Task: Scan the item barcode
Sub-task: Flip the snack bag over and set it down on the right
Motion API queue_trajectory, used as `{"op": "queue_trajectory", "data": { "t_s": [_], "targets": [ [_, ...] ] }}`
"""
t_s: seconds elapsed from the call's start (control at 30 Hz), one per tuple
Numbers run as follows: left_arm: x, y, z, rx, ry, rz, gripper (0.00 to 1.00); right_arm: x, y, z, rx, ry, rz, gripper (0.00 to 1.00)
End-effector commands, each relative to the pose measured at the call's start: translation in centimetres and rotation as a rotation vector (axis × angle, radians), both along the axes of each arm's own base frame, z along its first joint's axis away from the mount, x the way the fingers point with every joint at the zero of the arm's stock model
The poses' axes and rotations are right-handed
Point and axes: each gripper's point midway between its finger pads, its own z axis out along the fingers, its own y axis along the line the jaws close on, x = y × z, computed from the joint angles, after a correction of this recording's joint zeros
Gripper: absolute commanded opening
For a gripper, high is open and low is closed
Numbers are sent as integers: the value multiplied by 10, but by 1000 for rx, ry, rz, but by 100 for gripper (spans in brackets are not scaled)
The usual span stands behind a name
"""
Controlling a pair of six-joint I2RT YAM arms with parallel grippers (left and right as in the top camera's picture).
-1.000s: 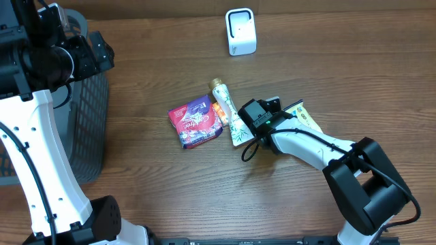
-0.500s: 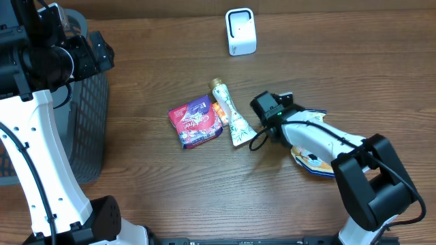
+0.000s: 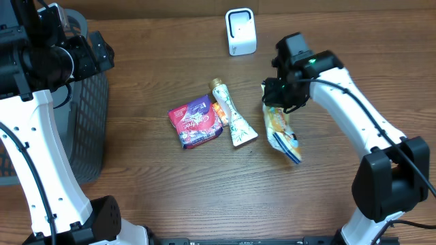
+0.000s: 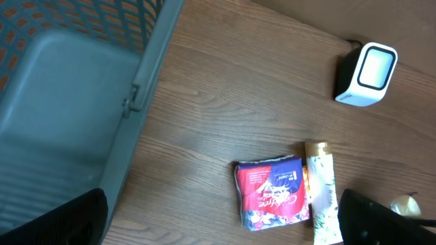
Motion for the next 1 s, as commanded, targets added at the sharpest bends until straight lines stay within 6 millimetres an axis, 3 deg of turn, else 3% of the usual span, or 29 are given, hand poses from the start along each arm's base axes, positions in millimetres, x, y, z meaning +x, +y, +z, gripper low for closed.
{"op": "queue_trajectory", "data": {
  "t_s": [0.0,0.1,0.23,0.5,0.53,0.63,0.7,0.83,0.93,0.97],
  "targets": [
    [0,0,6,13,-19,-1,100,-9,30,37,370,62,91,4],
    [0,0,6,13,-19,-1,100,-6,21,40,452,86,60,4],
    [0,0,6,13,-19,-1,100,-7,6,30,520,125,11,4],
    [0,0,6,13,-19,-1,100,-22,-37,-25,571,222,-160,4],
    [0,0,6,13,-19,-1,100,-22,-48,-33,530,224,-190,4],
    [0,0,6,13,-19,-1,100,-24,-108,-64,250,242,-349,4],
    [0,0,6,13,-19,-1,100,-29,-147,-74,74,250,-421,6],
    [0,0,6,13,-19,-1,100,-38,-192,-67,-134,270,-482,19],
    [0,0,6,13,-19,-1,100,-38,-210,-49,-240,271,-494,38],
    [0,0,6,13,-19,-1,100,-38,-213,-42,-259,271,-495,40]
  ]
}}
